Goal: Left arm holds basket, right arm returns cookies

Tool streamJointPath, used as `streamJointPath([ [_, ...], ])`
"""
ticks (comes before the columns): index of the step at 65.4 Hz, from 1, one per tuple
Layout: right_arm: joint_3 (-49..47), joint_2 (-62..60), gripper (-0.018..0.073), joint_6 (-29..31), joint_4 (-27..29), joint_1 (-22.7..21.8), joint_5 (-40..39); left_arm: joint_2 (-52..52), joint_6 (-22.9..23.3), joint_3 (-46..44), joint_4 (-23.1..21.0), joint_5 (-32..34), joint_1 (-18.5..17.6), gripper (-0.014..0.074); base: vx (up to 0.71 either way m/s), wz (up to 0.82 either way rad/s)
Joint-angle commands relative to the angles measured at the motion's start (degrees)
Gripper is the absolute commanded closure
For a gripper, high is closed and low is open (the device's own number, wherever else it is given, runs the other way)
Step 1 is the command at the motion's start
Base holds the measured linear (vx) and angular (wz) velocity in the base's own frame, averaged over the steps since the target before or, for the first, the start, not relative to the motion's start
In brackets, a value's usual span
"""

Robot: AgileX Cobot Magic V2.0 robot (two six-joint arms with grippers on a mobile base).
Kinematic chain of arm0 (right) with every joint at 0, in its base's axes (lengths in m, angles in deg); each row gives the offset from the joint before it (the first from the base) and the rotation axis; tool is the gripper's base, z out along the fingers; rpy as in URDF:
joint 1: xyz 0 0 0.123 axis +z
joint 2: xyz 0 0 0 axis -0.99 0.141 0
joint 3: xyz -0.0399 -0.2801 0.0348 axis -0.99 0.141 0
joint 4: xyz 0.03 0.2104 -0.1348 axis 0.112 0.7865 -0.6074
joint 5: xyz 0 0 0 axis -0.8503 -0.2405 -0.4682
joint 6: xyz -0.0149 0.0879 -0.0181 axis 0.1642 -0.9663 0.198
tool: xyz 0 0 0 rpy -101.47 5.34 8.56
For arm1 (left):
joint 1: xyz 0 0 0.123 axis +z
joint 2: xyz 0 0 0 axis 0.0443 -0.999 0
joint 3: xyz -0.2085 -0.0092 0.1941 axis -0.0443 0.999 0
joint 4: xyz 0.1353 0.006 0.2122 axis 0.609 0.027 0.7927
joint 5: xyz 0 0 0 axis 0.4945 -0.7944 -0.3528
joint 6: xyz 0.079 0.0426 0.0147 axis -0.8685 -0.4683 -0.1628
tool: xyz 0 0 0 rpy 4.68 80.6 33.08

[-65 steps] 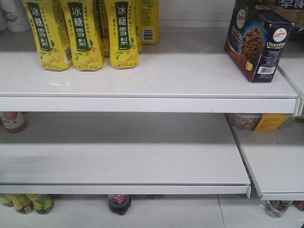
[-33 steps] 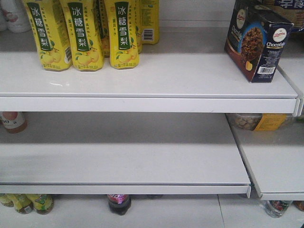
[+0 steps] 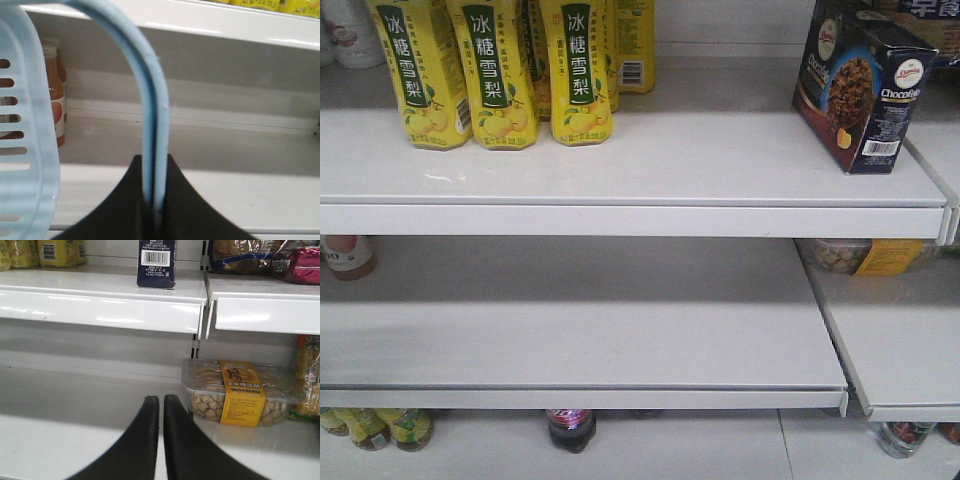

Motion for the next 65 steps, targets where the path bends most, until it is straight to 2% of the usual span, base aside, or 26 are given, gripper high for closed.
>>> streamJointPath([
  [1, -1.6, 0.5, 0.0569, 0.5, -0.7, -0.3, -4.1, 1.0, -0.3, -1.7, 1.2, 6.4, -0.1, 0.0599, 0.0, 0.0],
  [21, -1.6, -0.1, 0.057, 0.5, -0.7, -0.6, -4.1, 1.0, -0.3, -1.7, 1.2, 6.4, -0.1, 0.0599, 0.0, 0.0],
  [27, -1.6, -3.1, 0.057, 0.6, -0.8, -4.2, -4.4, 1.0, -0.3, -1.7, 1.2, 6.4, -0.1, 0.0599, 0.0, 0.0],
  [36, 0.1, -4.6, 0.057, 0.0, -0.6, -13.2, -5.1, 1.0, -0.3, -1.7, 1.2, 6.4, -0.1, 0.0599, 0.0, 0.0],
  [40, 1.9, -5.1, 0.057, -0.8, -0.8, -14.9, -6.6, 1.0, -0.3, -1.7, 1.2, 6.4, -0.1, 0.0599, 0.0, 0.0],
  [54, 11.3, -10.3, 0.057, -1.1, -0.8, -15.1, -15.7, 1.0, -0.3, -1.7, 1.2, 6.4, -0.1, 0.0599, 0.0, 0.0],
  [58, 11.2, -12.7, 0.057, -2.0, -0.6, -15.0, -13.0, 1.0, -0.3, -1.7, 1.2, 6.3, -0.1, 0.0599, 0.0, 0.0],
  [65, 11.2, -13.2, 0.057, -2.2, -0.8, -14.0, -13.2, 1.0, -0.3, -1.7, 1.2, 6.3, -0.1, 0.0599, 0.0, 0.0],
])
